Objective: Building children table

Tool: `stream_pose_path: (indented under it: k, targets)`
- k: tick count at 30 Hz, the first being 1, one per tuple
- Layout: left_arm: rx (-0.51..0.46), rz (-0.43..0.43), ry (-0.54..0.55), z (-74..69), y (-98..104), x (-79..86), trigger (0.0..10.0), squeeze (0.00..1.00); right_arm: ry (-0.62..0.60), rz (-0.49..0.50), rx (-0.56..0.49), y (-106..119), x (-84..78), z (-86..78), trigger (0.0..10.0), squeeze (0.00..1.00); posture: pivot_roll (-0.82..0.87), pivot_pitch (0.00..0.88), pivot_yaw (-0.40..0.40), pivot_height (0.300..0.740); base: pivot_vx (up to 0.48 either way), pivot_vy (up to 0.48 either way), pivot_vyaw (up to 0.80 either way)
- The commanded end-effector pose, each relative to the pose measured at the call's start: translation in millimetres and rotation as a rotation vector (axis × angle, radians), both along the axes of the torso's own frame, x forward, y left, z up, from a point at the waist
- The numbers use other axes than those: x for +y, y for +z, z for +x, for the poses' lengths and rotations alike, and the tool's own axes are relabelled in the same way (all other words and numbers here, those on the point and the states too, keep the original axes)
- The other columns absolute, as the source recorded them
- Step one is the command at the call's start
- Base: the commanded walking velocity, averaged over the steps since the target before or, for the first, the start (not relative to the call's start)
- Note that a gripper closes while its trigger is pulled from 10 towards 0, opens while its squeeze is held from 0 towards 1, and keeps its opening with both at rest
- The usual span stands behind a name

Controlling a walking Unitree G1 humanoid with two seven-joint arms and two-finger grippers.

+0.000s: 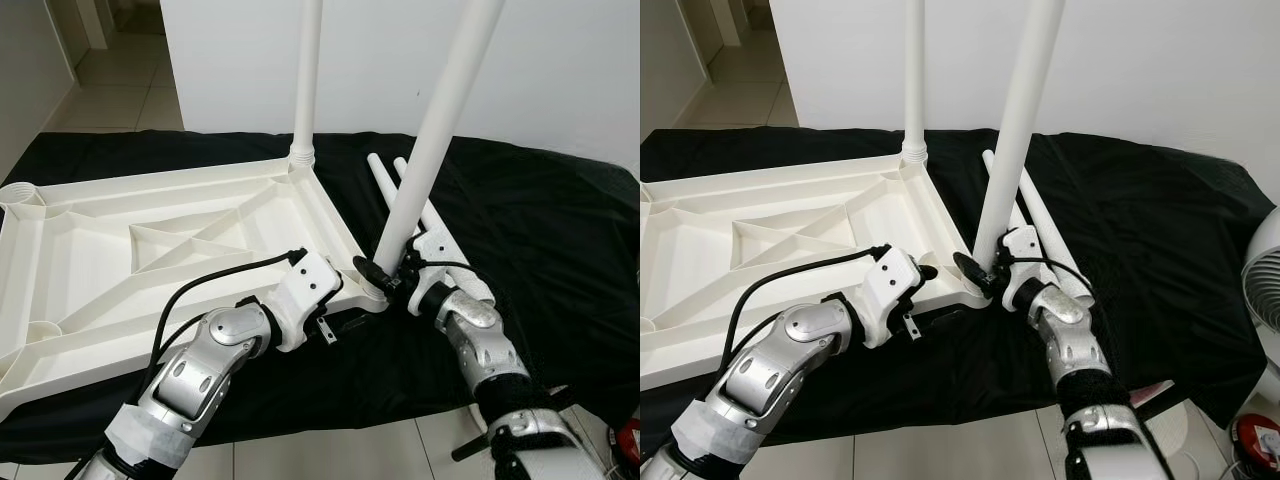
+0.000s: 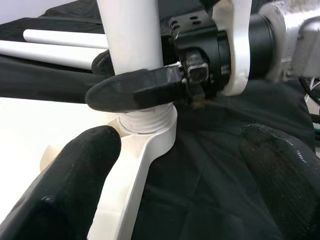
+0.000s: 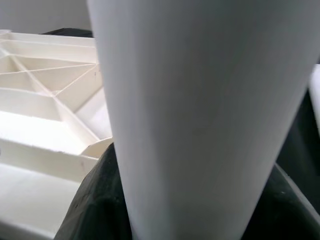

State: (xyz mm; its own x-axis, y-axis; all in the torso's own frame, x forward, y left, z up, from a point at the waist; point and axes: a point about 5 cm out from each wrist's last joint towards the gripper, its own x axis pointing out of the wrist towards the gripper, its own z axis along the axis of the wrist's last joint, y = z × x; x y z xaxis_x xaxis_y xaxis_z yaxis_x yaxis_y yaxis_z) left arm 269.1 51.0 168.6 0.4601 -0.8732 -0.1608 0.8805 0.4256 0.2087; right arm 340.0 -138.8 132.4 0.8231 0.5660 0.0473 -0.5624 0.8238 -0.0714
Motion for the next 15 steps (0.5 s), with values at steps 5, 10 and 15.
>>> stream_pose_path:
  k: [5, 10, 15]
  targets:
    - [0.008, 0.009, -0.012, -1.5, -3.9, -3.2, 10.0, 0.00, -0.099, -0.081, 0.090, -23.6, 3.0, -5.4, 10.0, 0.00, 0.05, 0.024, -0.066, 0.740, 0.000, 0.000, 0.00]
    - [0.004, 0.010, -0.005, -0.5, -4.0, -2.5, 10.0, 0.00, -0.243, -0.028, 0.134, -25.9, 12.3, -9.3, 10.0, 0.00, 0.05, 0.022, -0.069, 0.740, 0.000, 0.000, 0.00]
    - [0.001, 0.013, 0.002, 0.8, -4.2, -1.6, 10.0, 0.00, -0.373, 0.015, 0.130, -22.8, 19.7, -14.3, 10.0, 0.00, 0.05, 0.019, -0.072, 0.740, 0.000, 0.000, 0.00]
